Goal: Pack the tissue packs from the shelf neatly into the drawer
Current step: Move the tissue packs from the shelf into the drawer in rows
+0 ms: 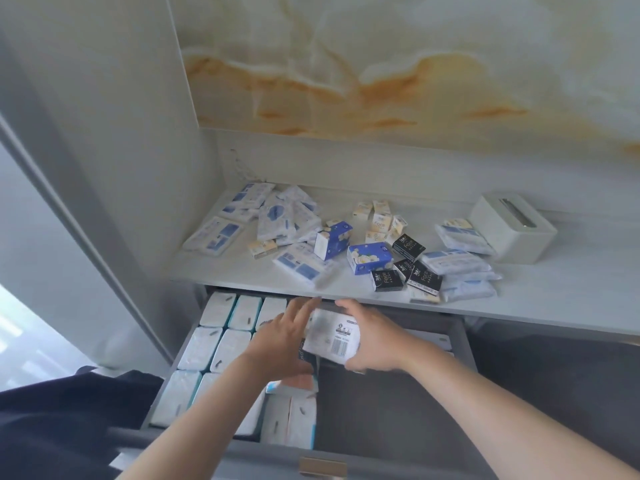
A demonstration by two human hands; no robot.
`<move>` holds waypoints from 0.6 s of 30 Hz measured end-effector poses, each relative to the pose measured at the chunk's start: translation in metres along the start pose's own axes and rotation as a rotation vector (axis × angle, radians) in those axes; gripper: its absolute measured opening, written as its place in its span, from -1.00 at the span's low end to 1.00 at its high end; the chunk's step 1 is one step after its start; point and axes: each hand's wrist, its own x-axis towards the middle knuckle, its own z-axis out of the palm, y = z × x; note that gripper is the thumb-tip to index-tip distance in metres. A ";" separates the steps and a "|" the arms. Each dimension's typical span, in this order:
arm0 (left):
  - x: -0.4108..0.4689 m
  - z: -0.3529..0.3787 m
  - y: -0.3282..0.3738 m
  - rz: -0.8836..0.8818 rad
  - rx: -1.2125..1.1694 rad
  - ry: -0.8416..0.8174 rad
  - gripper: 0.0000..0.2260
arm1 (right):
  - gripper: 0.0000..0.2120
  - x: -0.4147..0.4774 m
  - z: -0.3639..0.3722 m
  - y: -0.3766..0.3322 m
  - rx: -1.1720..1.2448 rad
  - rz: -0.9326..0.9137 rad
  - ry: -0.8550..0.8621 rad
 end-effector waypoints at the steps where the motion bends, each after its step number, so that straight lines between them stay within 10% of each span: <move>1: 0.002 0.003 0.002 0.023 0.008 -0.006 0.04 | 0.04 0.001 0.000 -0.002 0.008 -0.018 0.009; 8: 0.007 0.014 0.003 -0.021 0.078 0.003 -0.19 | -0.07 -0.002 0.001 -0.006 0.113 -0.074 0.063; 18: 0.009 0.006 -0.022 -0.132 0.056 -0.273 -0.02 | -0.17 0.006 0.008 0.019 -0.238 0.062 -0.113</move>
